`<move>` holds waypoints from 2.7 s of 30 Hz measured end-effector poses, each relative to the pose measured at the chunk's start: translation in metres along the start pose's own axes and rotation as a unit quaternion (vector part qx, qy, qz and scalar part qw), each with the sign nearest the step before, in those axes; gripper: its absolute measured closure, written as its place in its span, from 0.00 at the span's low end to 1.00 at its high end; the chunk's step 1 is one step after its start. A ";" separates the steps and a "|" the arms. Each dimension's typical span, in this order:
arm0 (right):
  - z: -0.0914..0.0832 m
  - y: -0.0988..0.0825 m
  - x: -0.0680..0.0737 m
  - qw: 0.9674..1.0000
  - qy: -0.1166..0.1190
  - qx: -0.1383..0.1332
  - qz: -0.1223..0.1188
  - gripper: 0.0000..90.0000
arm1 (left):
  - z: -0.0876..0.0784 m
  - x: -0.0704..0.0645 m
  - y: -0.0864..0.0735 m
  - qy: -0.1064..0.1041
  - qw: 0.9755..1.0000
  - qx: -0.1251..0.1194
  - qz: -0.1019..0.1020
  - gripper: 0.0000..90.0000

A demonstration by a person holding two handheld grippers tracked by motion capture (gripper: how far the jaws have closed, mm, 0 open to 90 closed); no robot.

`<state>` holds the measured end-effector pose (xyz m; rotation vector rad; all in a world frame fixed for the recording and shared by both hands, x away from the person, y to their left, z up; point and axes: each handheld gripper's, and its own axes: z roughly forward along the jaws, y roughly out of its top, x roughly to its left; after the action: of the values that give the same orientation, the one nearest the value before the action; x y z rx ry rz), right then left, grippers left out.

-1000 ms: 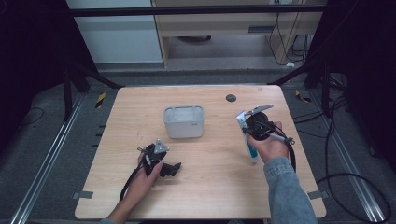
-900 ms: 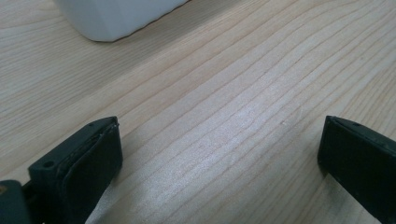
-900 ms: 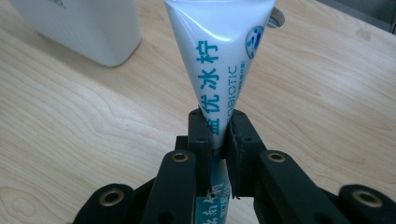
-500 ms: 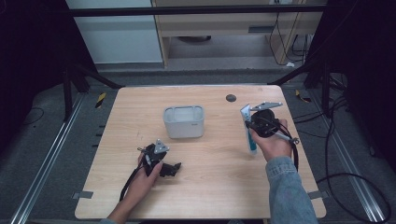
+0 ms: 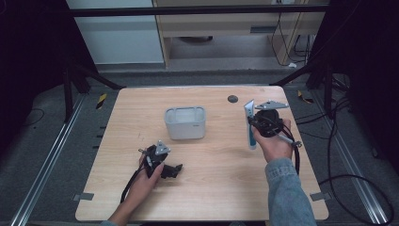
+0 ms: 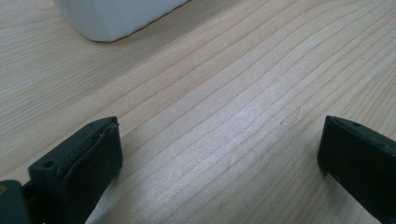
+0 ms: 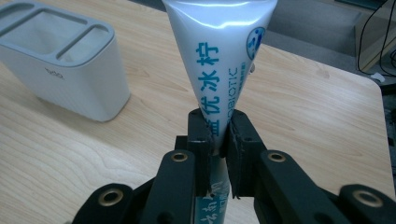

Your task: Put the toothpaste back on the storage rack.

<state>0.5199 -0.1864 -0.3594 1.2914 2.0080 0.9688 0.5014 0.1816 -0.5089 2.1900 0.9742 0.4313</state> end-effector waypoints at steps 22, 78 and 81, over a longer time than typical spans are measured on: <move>-0.002 0.028 0.036 0.998 0.032 -0.056 -0.010 0.90 | 0.000 0.000 0.000 0.001 1.000 0.000 -0.001 0.00; 0.035 0.147 0.133 0.987 0.068 -0.130 -0.069 0.90 | 0.000 0.000 0.000 0.002 1.000 -0.001 0.000 0.00; 0.037 0.147 0.136 0.986 0.074 -0.131 -0.069 0.90 | 0.000 0.000 0.000 0.002 1.000 0.000 0.000 0.00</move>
<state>0.5729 -0.0099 -0.2714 0.9524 1.9695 1.2445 0.5013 0.1814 -0.5088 2.1893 0.9760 0.4359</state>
